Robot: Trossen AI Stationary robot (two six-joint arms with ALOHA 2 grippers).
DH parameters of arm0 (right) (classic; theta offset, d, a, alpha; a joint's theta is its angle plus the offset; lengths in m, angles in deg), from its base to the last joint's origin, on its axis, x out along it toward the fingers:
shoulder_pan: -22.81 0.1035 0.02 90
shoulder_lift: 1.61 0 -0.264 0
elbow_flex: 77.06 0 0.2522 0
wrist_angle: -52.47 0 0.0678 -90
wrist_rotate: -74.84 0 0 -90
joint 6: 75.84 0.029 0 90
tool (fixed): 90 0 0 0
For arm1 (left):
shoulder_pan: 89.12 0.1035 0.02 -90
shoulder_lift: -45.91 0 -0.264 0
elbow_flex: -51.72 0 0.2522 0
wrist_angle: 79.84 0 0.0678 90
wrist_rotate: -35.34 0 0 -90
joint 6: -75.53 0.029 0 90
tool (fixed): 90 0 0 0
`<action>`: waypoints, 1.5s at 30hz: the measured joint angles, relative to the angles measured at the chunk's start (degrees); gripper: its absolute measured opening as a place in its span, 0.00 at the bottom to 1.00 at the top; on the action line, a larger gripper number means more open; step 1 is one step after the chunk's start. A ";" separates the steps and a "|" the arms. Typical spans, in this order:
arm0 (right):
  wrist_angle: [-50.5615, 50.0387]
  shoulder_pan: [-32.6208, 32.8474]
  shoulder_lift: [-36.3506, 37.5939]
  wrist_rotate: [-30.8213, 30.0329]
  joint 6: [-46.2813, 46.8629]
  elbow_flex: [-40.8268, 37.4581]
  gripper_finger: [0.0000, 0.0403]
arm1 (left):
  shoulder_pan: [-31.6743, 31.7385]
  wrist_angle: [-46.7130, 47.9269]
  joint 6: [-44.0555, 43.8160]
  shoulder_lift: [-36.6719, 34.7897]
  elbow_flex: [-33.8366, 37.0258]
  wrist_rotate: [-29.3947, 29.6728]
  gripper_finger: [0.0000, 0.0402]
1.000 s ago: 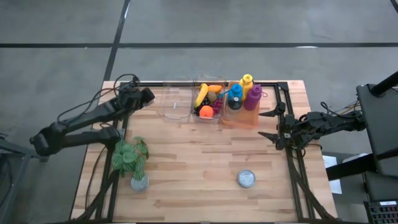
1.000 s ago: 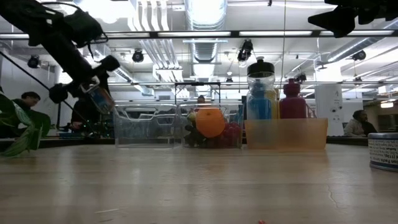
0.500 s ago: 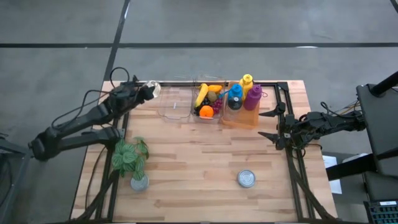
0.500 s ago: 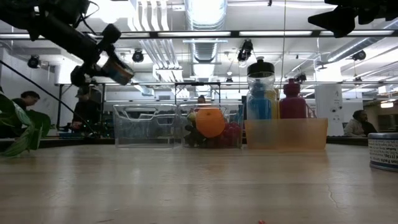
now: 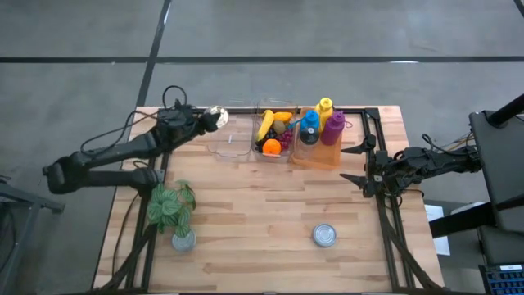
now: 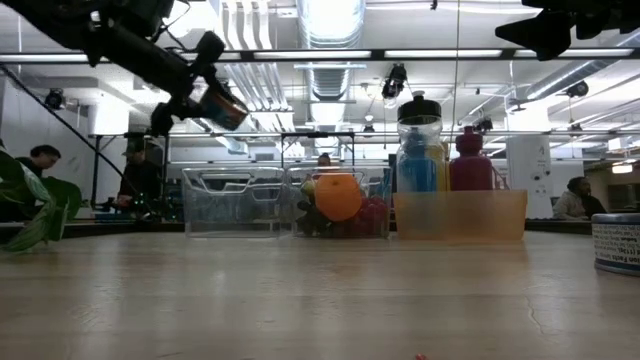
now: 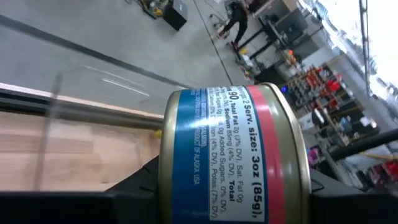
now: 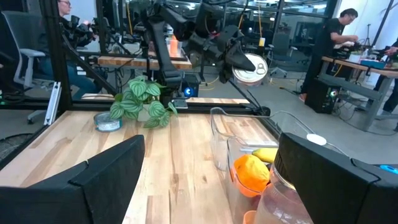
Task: Pick & Place Food Item
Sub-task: Put the blue and pink tuna can into the left transparent bin
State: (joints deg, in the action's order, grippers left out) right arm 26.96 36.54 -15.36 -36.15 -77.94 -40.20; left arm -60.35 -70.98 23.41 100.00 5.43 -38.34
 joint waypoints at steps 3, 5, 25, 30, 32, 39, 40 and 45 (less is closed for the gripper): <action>0.00 0.00 0.01 0.00 0.03 0.01 0.92 | -0.79 1.17 0.11 3.97 -3.18 -0.08 0.44; 0.00 0.00 0.02 0.00 0.03 0.02 0.92 | -0.96 3.12 -0.50 6.50 -5.52 -0.05 0.44; 0.00 0.00 0.01 0.02 0.11 0.00 0.92 | -1.05 28.68 -12.63 29.73 -24.55 -3.04 0.46; 0.00 0.00 -0.01 0.02 0.06 0.00 0.92 | -1.04 32.78 -12.46 34.73 -28.70 -3.51 0.44; 0.00 0.00 0.00 -0.01 0.00 0.02 0.92 | -0.95 34.48 -12.48 36.33 -29.74 -4.03 0.44; 0.00 0.00 0.01 0.01 0.08 0.00 0.92 | -0.69 35.68 -12.83 39.86 -30.61 -6.47 0.47; 0.00 0.00 0.02 -0.01 -0.01 0.00 0.92 | -0.64 35.61 -12.69 40.16 -30.62 -6.83 0.48; 0.00 0.00 0.02 0.02 0.00 0.00 0.92 | -0.42 36.66 -12.46 40.79 -30.60 -8.14 0.46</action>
State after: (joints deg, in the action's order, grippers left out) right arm 26.96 36.54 -15.35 -36.13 -77.95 -40.20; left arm -60.78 -34.33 10.95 140.80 -25.17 -46.48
